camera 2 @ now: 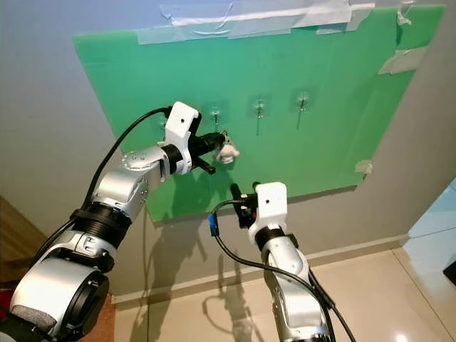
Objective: Hang keys on a hook
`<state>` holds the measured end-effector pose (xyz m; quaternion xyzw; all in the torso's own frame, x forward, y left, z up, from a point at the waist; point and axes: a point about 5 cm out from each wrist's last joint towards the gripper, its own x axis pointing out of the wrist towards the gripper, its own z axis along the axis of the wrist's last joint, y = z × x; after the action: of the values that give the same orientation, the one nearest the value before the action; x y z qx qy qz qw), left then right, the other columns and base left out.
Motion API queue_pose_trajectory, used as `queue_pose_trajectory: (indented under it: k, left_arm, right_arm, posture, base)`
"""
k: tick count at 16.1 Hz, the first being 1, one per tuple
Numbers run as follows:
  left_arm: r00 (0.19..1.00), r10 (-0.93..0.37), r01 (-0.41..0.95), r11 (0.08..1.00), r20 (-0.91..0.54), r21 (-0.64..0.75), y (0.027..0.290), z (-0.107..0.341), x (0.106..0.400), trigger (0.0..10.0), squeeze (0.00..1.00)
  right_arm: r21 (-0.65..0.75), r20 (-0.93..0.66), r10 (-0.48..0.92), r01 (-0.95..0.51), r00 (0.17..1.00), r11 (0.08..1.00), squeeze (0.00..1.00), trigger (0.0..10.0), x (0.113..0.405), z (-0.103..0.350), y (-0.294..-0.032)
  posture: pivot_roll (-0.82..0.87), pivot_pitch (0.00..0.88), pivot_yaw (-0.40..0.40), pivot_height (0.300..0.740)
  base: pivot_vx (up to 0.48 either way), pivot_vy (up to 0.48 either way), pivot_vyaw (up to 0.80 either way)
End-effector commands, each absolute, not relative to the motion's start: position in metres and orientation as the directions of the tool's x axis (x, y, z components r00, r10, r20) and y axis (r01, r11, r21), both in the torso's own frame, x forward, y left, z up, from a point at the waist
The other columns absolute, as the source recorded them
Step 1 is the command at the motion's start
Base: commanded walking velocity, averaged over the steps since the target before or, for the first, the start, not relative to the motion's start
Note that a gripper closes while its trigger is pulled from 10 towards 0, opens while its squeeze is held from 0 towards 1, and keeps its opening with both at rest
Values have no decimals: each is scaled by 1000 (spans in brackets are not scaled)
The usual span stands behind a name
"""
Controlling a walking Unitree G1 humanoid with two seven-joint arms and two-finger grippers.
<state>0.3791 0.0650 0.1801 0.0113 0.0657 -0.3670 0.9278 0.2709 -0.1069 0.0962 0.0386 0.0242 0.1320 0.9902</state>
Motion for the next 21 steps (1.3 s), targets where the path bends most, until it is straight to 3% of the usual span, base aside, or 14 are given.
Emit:
queue_pose_trajectory:
  k: [1,12,21]
  left_arm:
    - [724,-681,683,730,-107,-26,67,187,383,0,0]
    - [735,-676,676,736,-44,-15,70,204,396,0,0]
    - [803,-595,580,791,-25,-195,84,202,403,0,0]
  right_arm:
    - [91,-21,258,-255,966,963,0,10000,271,102,-106]
    - [88,-25,251,-248,968,965,0,10000,270,102,-106]
    - [86,-38,258,-255,965,963,0,10000,270,101,-107]
  posture:
    - [-171,0,148,740]
    - [-176,0,148,740]
    - [-174,0,139,740]
  base:
    - [0,0,0]
    - [0,0,0]
    - [0,0,0]
